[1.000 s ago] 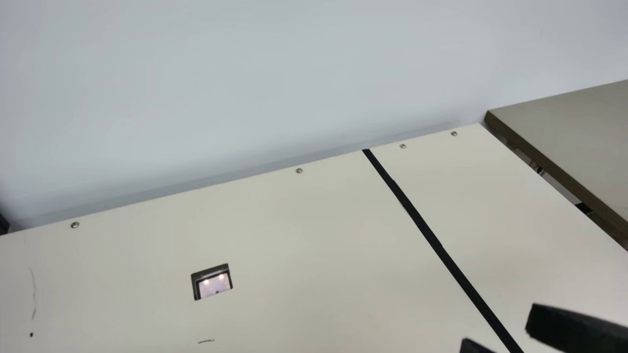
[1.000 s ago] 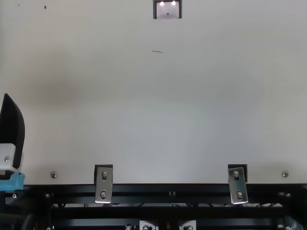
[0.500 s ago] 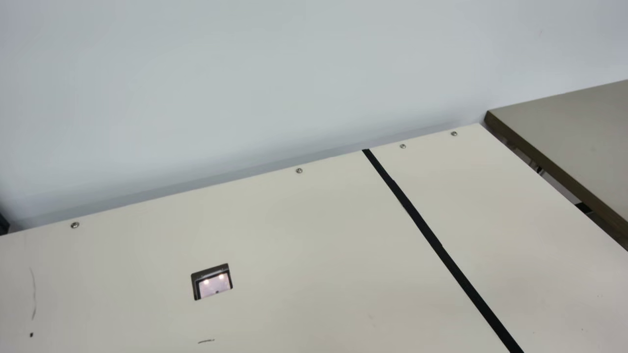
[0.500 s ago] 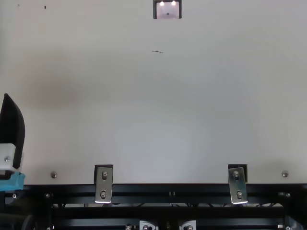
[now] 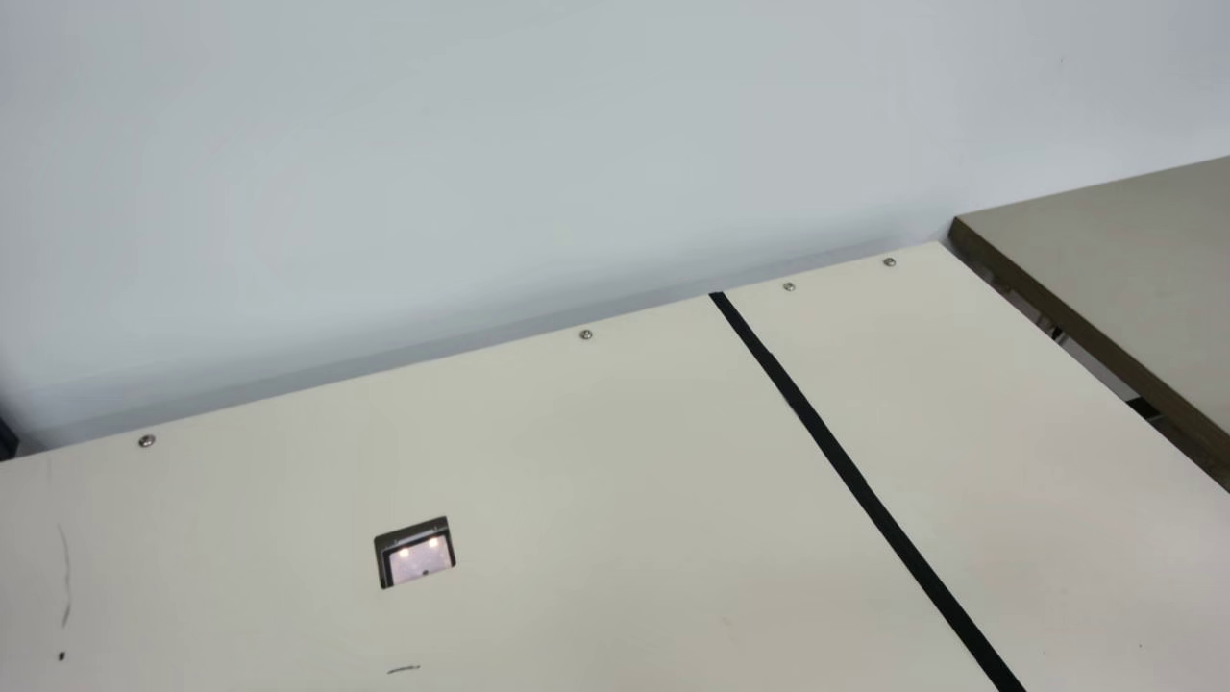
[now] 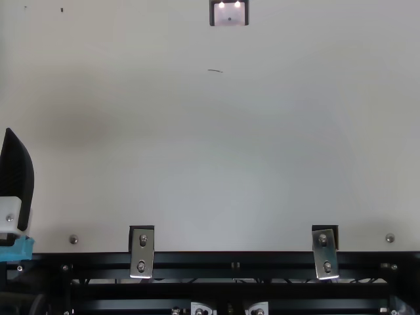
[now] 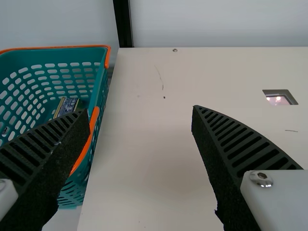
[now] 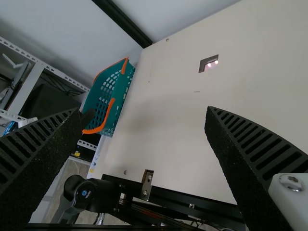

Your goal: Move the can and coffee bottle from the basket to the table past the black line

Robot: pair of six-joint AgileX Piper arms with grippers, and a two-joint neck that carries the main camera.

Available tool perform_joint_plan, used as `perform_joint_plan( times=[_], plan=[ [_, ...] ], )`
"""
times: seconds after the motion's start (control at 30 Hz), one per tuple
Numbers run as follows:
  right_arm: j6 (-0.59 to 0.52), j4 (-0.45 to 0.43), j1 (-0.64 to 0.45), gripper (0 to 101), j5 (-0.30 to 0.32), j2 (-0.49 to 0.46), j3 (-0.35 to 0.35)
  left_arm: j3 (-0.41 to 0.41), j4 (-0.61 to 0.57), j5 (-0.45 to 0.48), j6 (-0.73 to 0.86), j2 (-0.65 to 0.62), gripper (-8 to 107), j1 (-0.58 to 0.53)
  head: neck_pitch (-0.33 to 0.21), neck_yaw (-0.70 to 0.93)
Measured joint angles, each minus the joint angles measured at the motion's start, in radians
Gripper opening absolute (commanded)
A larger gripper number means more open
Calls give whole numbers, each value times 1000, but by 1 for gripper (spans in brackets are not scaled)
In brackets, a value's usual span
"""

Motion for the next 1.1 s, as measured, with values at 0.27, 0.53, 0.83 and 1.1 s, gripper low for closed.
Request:
perform_joint_plan(
  times=[0.27,0.53,0.83,1.1],
  plan=[
    [0,0,0,101,0,0,0,0,0,0,0,0,90,0,0,0],
    [0,0,0,101,0,0,0,0,0,0,0,0,90,0,0,138],
    [0,0,0,101,0,0,0,0,0,0,0,0,90,0,0,384],
    [0,0,0,101,0,0,0,0,0,0,0,0,90,0,0,635]
  ],
)
